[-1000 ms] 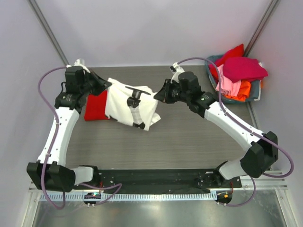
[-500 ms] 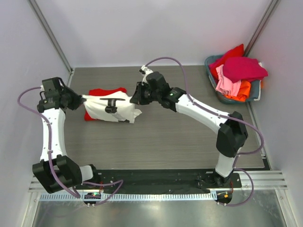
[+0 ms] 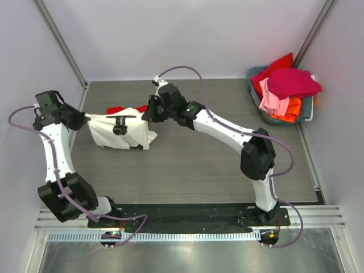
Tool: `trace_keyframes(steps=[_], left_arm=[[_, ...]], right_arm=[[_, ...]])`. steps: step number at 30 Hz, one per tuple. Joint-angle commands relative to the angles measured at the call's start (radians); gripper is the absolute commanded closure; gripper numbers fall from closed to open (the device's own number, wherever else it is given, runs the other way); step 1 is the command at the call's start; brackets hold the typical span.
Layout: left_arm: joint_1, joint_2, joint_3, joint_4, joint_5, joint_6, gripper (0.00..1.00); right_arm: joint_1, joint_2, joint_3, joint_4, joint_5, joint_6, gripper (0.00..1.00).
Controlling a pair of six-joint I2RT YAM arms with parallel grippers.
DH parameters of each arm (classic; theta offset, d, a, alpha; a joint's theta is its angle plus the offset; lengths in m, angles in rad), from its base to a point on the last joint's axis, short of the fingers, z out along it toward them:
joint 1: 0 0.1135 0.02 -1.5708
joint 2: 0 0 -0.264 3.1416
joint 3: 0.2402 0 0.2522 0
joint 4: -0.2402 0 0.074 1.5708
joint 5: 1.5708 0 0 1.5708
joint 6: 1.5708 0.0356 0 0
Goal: Fold and stack the t-shirts
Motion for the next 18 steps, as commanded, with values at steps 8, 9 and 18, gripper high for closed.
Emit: trace_keyframes(steps=[8,9,18], left_arm=[[0.024,0.095,0.056,0.130,-0.030,-0.010,1.00],[0.025,0.104,0.056,0.133,-0.030,-0.011,1.00],[0.028,0.139,0.056,0.187,0.008,-0.057,1.00]], right_arm=[[-0.025,0.123,0.195,-0.050,0.086,-0.006,0.99],[-0.026,0.134,0.205,-0.051,0.086,-0.004,0.99],[-0.062,0.227,0.340,-0.074,0.060,0.005,0.99]])
